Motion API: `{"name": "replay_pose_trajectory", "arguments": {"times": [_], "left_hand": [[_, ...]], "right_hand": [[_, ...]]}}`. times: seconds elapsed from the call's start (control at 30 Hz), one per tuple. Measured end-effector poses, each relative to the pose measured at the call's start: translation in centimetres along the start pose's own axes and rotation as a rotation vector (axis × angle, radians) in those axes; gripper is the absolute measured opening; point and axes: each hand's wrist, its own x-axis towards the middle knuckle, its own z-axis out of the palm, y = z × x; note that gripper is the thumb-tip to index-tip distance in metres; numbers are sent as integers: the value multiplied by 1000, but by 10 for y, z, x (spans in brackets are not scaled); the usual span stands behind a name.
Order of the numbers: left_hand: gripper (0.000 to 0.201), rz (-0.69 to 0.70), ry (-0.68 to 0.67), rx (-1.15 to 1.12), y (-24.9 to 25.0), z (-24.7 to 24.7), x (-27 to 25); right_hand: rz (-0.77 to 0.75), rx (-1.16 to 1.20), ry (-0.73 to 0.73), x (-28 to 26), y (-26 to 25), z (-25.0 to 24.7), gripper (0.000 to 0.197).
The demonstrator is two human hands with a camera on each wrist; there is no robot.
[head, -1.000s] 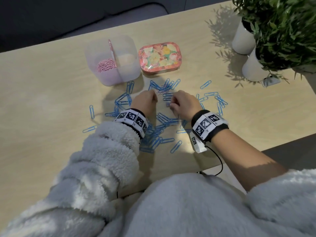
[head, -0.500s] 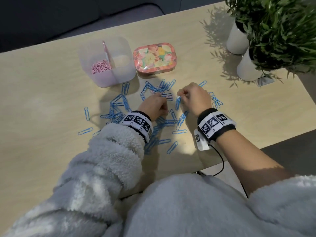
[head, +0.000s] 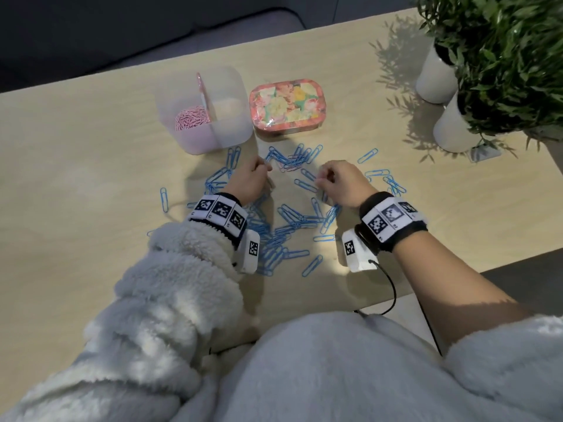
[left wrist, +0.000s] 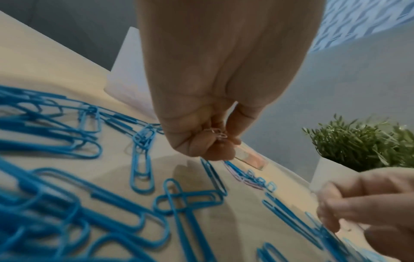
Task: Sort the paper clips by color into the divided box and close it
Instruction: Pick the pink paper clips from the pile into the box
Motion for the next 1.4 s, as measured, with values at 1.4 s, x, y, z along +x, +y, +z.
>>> {"name": "replay_pose_trajectory", "arguments": {"times": [1.4], "left_hand": [[21, 246, 9, 463, 14, -10, 37]], "right_hand": [[25, 2, 121, 15, -5, -1, 7]]}}
